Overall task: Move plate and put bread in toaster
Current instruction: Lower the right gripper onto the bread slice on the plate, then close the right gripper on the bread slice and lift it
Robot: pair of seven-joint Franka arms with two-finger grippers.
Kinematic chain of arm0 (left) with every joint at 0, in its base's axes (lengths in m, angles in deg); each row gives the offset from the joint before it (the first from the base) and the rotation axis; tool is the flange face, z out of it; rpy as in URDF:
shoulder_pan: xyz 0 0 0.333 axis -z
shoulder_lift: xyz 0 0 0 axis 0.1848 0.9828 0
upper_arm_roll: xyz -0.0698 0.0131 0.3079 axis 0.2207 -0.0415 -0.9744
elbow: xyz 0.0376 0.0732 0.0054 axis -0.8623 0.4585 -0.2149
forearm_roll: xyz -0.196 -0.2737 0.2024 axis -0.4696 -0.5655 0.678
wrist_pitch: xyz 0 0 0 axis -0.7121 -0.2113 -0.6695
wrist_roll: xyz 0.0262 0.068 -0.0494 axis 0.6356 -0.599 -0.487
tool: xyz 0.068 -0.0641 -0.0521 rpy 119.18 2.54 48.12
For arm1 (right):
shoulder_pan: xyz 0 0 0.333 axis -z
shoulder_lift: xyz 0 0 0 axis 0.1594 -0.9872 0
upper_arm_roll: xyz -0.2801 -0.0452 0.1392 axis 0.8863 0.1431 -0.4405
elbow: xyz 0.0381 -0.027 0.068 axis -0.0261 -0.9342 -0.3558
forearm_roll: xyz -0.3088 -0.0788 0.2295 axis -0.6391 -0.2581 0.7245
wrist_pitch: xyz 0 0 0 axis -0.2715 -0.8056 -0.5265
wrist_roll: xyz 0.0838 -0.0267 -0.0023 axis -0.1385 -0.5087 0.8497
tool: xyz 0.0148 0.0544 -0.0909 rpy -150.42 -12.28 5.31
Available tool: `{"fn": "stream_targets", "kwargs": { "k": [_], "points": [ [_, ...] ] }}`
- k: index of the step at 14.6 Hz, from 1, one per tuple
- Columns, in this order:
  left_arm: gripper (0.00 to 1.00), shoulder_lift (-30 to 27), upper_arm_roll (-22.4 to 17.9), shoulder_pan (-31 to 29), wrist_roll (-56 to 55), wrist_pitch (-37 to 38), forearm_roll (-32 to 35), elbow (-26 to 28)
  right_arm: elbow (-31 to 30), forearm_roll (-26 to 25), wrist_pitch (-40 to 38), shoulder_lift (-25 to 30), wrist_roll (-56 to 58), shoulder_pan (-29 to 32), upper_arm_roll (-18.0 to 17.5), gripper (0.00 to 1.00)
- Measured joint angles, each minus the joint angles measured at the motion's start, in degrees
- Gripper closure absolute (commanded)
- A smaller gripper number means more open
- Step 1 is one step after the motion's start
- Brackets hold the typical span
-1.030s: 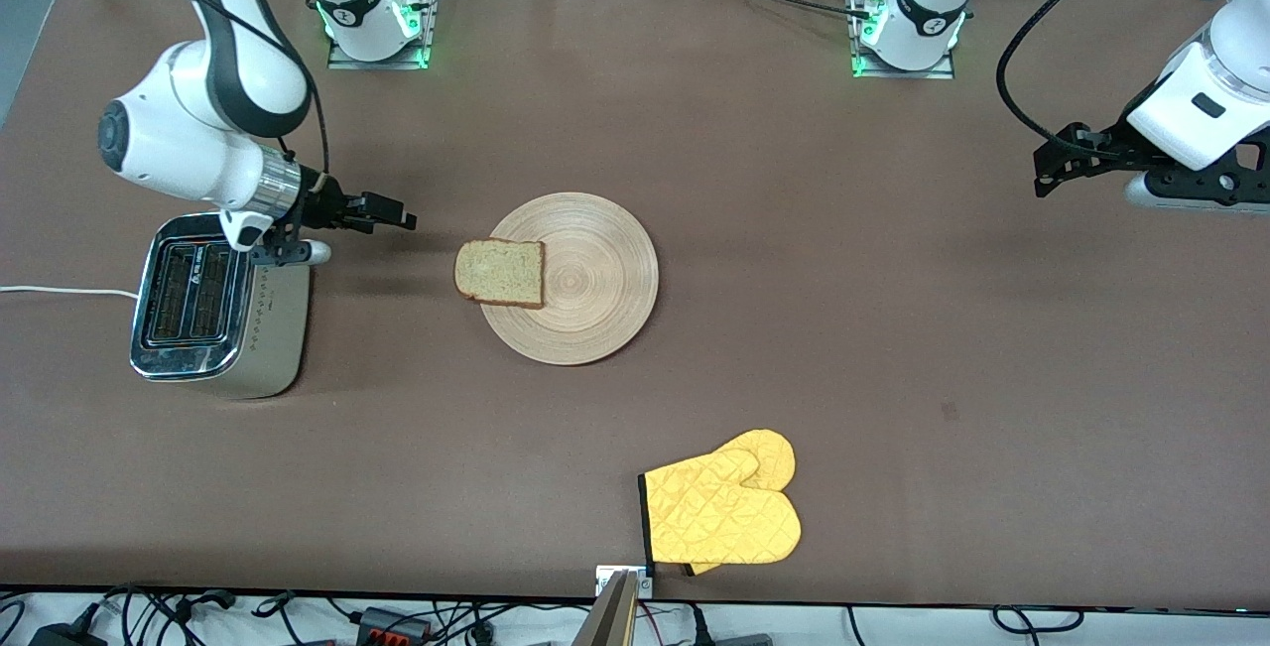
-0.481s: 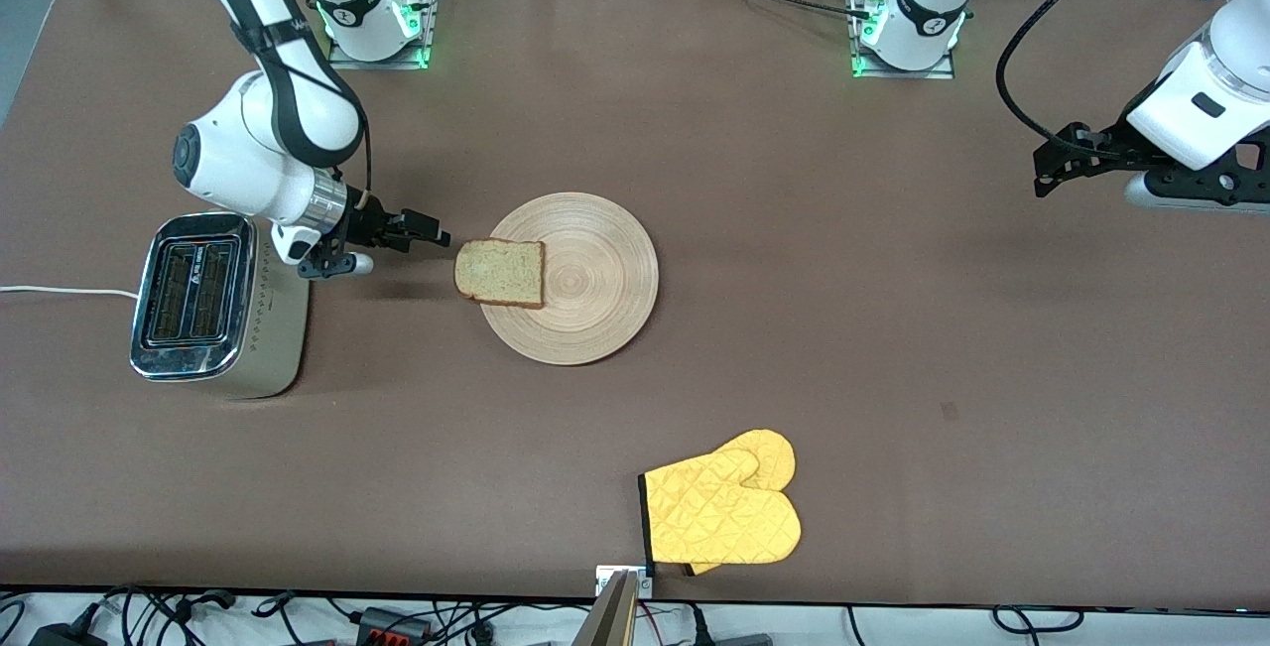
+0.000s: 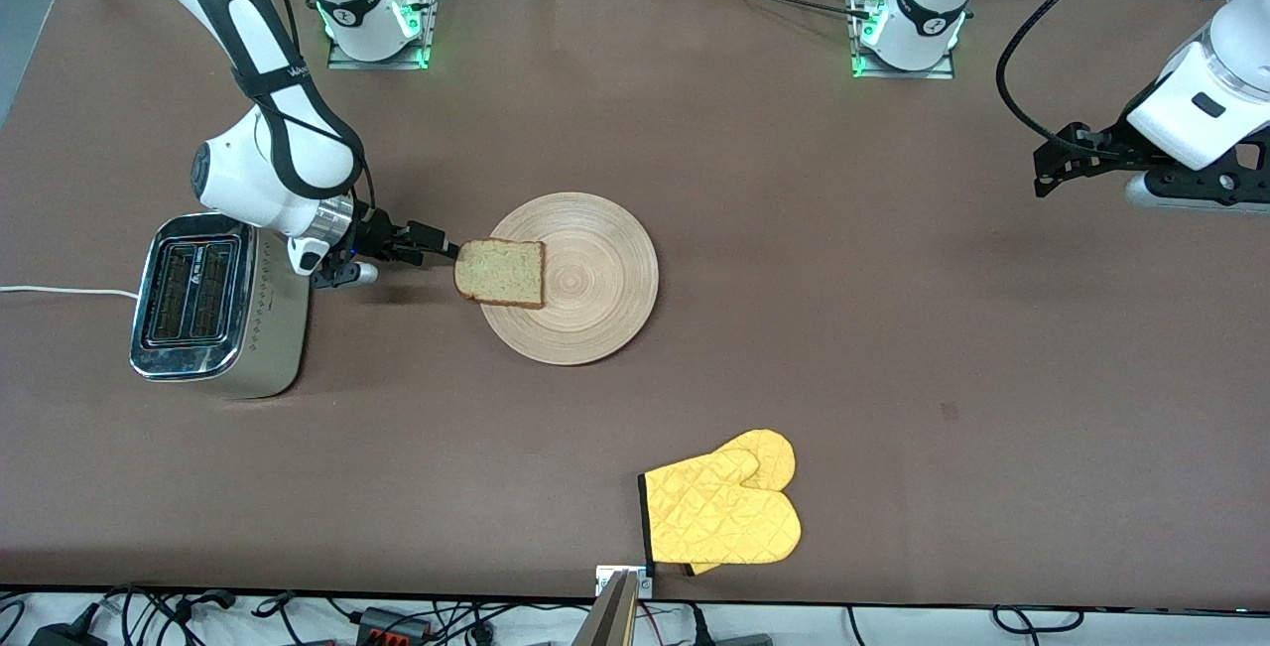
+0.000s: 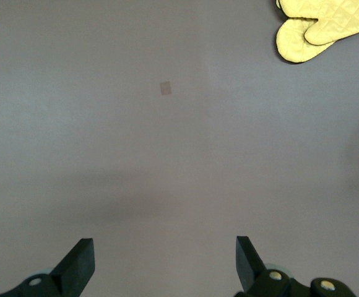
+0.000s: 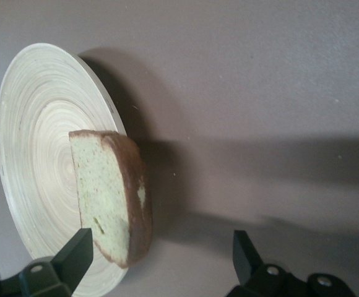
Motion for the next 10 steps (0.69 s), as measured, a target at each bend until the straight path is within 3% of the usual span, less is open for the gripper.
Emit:
{"fn": "stream_targets", "kwargs": {
  "k": [7,10],
  "points": [
    [0.00,0.0,0.0,0.0,0.0,0.0,0.0,0.0,2.4,0.8,0.1,-3.1,0.1,-1.6,0.0,0.00],
    [0.00,0.0,0.0,0.0,0.0,0.0,0.0,0.0,3.3,2.0,0.1,-3.8,0.1,-2.4,0.0,0.14]
  ]
}}
